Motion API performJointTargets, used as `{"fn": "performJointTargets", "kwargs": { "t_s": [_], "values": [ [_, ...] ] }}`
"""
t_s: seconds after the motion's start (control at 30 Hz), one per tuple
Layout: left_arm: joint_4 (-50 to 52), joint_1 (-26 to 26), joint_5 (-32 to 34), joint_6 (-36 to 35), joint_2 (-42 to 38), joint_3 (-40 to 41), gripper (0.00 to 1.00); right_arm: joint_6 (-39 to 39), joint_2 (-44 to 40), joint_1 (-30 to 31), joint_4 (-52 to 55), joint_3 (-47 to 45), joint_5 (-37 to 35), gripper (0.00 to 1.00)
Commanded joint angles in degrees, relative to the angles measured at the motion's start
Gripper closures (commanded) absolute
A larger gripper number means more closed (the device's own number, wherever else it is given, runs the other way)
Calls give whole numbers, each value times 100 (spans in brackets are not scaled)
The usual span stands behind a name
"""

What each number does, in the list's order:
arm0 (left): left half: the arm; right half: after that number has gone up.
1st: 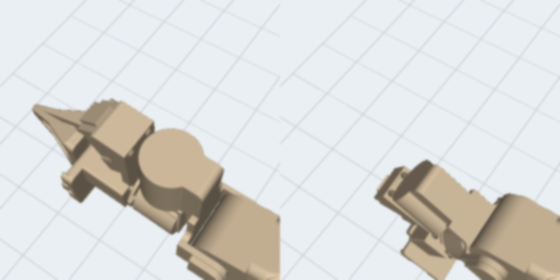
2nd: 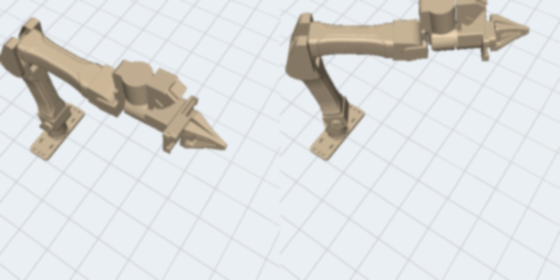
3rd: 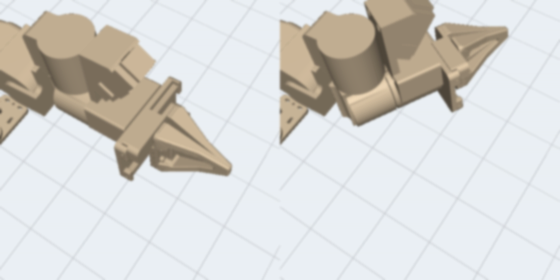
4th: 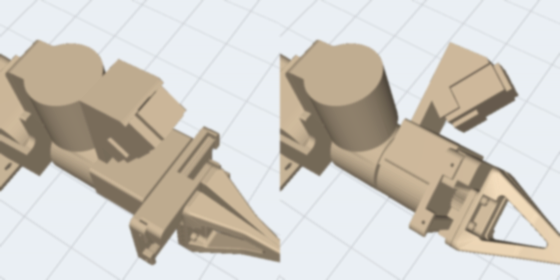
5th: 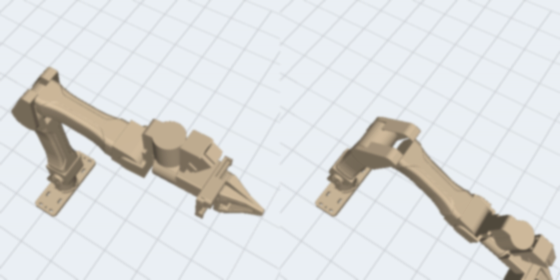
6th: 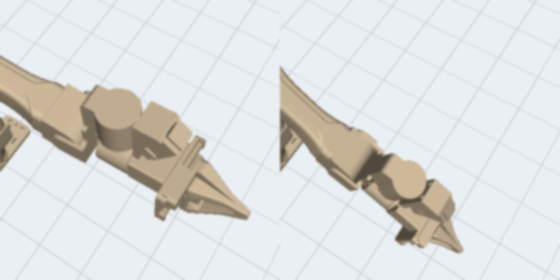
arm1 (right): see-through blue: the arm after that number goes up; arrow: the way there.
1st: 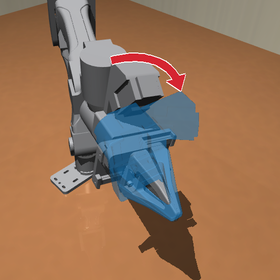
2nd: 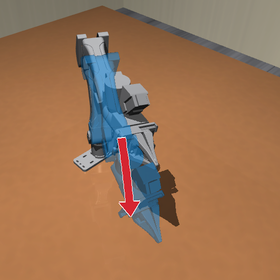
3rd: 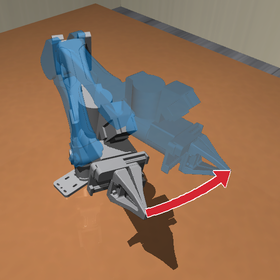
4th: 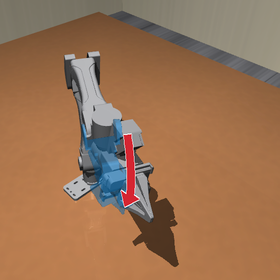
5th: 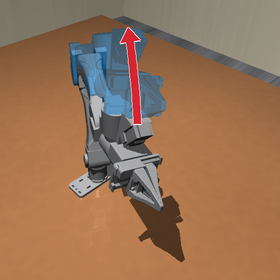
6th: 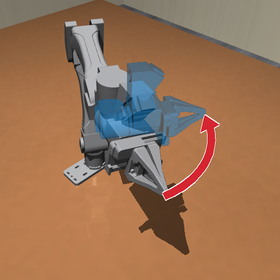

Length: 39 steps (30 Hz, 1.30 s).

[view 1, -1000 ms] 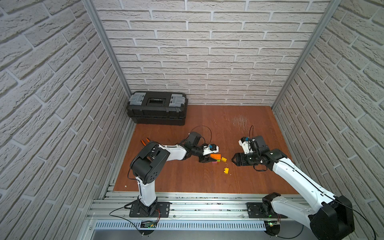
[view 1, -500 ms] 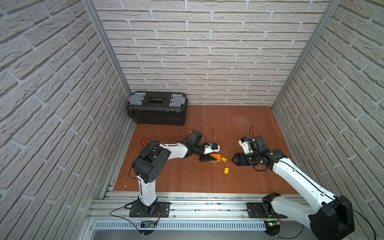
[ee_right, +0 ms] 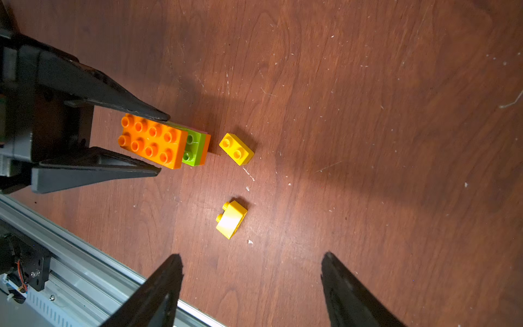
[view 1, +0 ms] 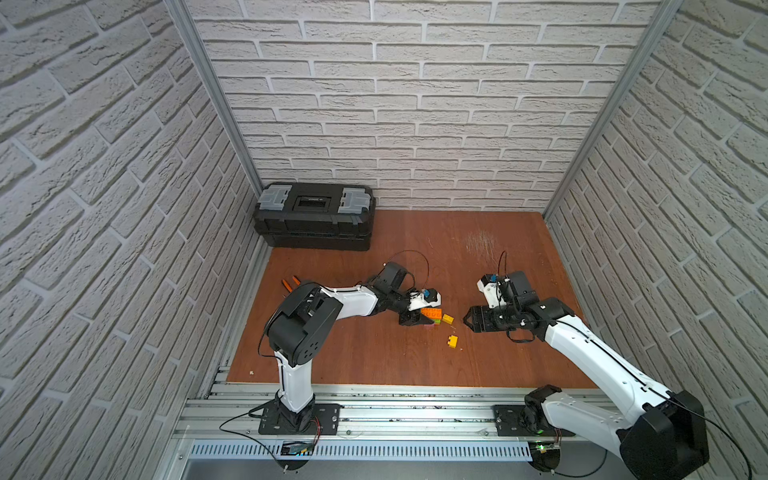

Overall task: Assemble a carrot with lego
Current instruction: Adjust the lego brick at the center of the board.

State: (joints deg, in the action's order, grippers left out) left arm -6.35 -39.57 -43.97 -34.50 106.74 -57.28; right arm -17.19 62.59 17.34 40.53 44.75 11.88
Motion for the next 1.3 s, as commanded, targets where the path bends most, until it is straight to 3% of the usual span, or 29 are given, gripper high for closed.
{"fn": "performJointTargets", "kwargs": {
  "t_s": [0.0,0.33,0.73,1.27],
  "values": [
    [68,-33,-14,-64,85,-126,51,48,13,-27,30,51,8,21],
    [98,-46,6,-100,84,-135,57,83,225,-20,150,172,34,22],
    [167,-103,83,-210,71,-86,70,314,1273,117,319,692,-287,21],
    [316,-160,125,-207,-174,181,72,751,2292,604,157,1136,-600,24]
  ]
}}
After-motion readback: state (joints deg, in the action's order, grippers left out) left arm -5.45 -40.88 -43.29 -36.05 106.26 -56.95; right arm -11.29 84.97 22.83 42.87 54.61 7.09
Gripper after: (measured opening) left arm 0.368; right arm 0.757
